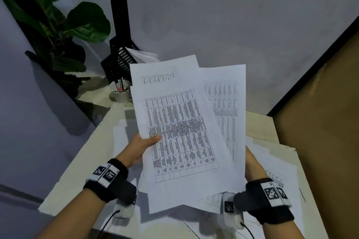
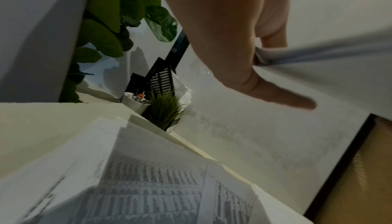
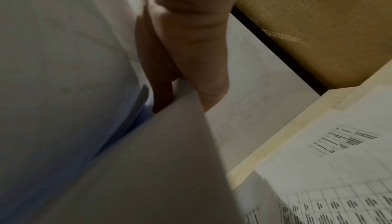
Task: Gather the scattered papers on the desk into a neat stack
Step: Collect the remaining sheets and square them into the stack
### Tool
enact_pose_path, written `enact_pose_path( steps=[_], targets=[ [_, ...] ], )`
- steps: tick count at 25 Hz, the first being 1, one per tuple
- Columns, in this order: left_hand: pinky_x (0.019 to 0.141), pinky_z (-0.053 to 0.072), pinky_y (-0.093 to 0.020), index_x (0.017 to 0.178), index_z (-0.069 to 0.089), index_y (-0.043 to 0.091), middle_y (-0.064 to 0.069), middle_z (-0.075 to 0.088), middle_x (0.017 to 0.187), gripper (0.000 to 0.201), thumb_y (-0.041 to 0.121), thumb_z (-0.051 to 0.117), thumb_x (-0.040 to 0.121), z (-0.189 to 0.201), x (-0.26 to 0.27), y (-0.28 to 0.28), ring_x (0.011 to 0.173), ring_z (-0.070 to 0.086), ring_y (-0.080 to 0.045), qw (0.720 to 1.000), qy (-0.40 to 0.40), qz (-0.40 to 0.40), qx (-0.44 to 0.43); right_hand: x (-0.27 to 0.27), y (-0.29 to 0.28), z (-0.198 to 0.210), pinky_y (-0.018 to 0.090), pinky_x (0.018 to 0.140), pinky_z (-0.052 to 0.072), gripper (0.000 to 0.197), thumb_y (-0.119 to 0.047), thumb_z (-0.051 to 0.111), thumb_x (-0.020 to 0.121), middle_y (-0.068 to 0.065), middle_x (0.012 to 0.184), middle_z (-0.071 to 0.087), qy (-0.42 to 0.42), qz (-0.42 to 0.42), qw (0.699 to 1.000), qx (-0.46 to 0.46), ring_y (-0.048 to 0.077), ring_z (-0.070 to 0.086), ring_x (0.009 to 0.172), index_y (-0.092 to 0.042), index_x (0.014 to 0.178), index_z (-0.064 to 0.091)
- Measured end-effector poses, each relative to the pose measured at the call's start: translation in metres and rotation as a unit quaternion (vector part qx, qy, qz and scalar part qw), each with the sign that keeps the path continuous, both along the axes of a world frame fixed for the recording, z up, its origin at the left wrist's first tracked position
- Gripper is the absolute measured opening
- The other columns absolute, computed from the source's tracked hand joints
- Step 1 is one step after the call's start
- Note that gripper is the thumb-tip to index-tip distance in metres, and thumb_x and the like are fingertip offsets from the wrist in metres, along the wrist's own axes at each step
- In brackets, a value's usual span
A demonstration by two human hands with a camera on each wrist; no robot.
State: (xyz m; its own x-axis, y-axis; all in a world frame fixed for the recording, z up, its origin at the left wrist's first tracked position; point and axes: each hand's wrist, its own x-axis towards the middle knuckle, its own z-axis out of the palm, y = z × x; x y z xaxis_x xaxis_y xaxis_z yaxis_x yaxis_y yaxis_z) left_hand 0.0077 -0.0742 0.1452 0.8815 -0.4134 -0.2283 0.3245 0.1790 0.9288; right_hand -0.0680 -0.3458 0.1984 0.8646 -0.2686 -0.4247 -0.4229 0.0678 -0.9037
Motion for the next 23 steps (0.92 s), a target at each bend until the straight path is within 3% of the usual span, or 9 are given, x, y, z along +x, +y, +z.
enact_pose_path(
  steps=[2, 4, 7, 11, 14, 16, 18, 21, 23],
  targets=[
    [0.089, 0.053, -0.039, 0.111, 0.06, 0.018, -0.001, 0.072, 0.107, 0.075, 0.038, 0.088, 0.045, 0.002, 0.0, -0.008, 0.102, 0.066, -0.021, 1.0, -0.01, -0.011, 0.0, -0.001, 0.001, 0.006, 0.008, 0.038, 0.038, 0.041, -0.022, 0.088, 0.055, 0.008, 0.043, 0.044, -0.004, -0.03, 0.999, 0.016, 0.0, 0.046, 0.025, -0.011, 0.046, 0.05],
    [0.095, 0.049, -0.044, 0.108, 0.06, 0.019, 0.0, 0.071, 0.104, 0.047, 0.019, 0.078, 0.065, 0.005, 0.0, -0.014, 0.102, 0.066, -0.022, 0.999, -0.027, 0.007, 0.017, -0.003, -0.005, 0.006, 0.005, 0.04, 0.04, 0.055, -0.052, 0.083, 0.045, 0.008, 0.04, 0.055, -0.04, -0.046, 0.995, 0.076, 0.001, 0.058, 0.04, -0.008, 0.056, 0.052],
    [0.094, 0.05, -0.04, 0.101, 0.06, 0.024, 0.009, 0.075, 0.091, 0.03, 0.009, 0.068, 0.076, 0.01, 0.0, -0.011, 0.092, 0.069, -0.011, 0.997, -0.05, 0.036, 0.037, -0.012, -0.021, 0.004, 0.034, 0.083, 0.055, 0.085, -0.078, 0.055, 0.056, 0.011, 0.105, 0.072, -0.096, -0.03, 0.958, 0.269, 0.029, 0.066, 0.102, -0.012, 0.109, 0.068],
    [0.08, 0.054, -0.02, 0.106, 0.059, 0.026, 0.01, 0.074, 0.098, 0.072, 0.048, 0.085, 0.042, 0.019, -0.004, -0.004, 0.097, 0.068, -0.008, 0.996, -0.08, -0.038, 0.025, -0.009, -0.019, 0.003, 0.034, 0.086, 0.055, 0.087, -0.057, 0.087, 0.027, 0.019, 0.113, 0.067, -0.094, 0.021, 0.99, 0.106, 0.022, 0.069, 0.096, -0.01, 0.098, 0.07],
    [0.084, 0.054, -0.028, 0.105, 0.058, 0.026, 0.003, 0.072, 0.098, 0.065, 0.051, 0.081, 0.05, 0.025, -0.006, -0.019, 0.097, 0.067, -0.013, 0.991, -0.075, -0.083, 0.068, -0.002, 0.005, 0.007, 0.036, 0.094, 0.048, 0.077, -0.047, 0.084, 0.054, 0.006, 0.11, 0.068, -0.068, 0.089, 0.99, -0.081, 0.016, 0.064, 0.096, -0.01, 0.115, 0.056],
    [0.097, 0.048, -0.039, 0.109, 0.055, 0.023, 0.002, 0.066, 0.106, 0.048, 0.044, 0.071, 0.069, 0.03, -0.008, -0.028, 0.103, 0.062, -0.018, 0.989, -0.085, -0.022, 0.116, 0.0, 0.023, 0.012, 0.016, 0.074, 0.046, 0.028, -0.024, 0.073, 0.076, -0.016, 0.069, 0.065, -0.1, 0.045, 0.985, -0.132, -0.007, 0.058, 0.063, -0.016, 0.097, 0.057],
    [0.101, 0.044, -0.043, 0.115, 0.052, 0.02, -0.001, 0.063, 0.113, 0.05, 0.046, 0.065, 0.075, 0.029, -0.01, -0.032, 0.109, 0.059, -0.019, 0.987, -0.09, 0.028, 0.128, -0.001, 0.033, 0.013, 0.013, 0.057, 0.044, 0.021, -0.011, 0.067, 0.08, -0.018, 0.049, 0.058, -0.158, 0.004, 0.979, -0.127, -0.01, 0.056, 0.045, -0.026, 0.079, 0.053],
    [0.086, 0.05, -0.028, 0.093, 0.055, 0.035, 0.012, 0.064, 0.093, 0.015, 0.029, 0.063, 0.082, 0.039, -0.02, -0.035, 0.092, 0.062, -0.007, 0.986, -0.113, 0.045, 0.118, -0.003, 0.038, 0.005, 0.011, 0.065, 0.052, 0.028, -0.004, 0.069, 0.077, -0.015, 0.082, 0.067, -0.226, -0.03, 0.969, -0.096, -0.011, 0.065, 0.07, -0.027, 0.09, 0.06],
    [0.071, 0.054, -0.018, 0.088, 0.056, 0.035, 0.015, 0.068, 0.08, 0.021, 0.018, 0.064, 0.081, 0.042, -0.026, -0.035, 0.08, 0.066, -0.001, 0.984, -0.134, 0.057, 0.099, -0.005, 0.039, -0.002, 0.008, 0.068, 0.052, 0.035, 0.001, 0.069, 0.075, -0.014, 0.087, 0.067, -0.23, -0.033, 0.969, -0.08, -0.01, 0.066, 0.075, -0.028, 0.093, 0.06]
  ],
)
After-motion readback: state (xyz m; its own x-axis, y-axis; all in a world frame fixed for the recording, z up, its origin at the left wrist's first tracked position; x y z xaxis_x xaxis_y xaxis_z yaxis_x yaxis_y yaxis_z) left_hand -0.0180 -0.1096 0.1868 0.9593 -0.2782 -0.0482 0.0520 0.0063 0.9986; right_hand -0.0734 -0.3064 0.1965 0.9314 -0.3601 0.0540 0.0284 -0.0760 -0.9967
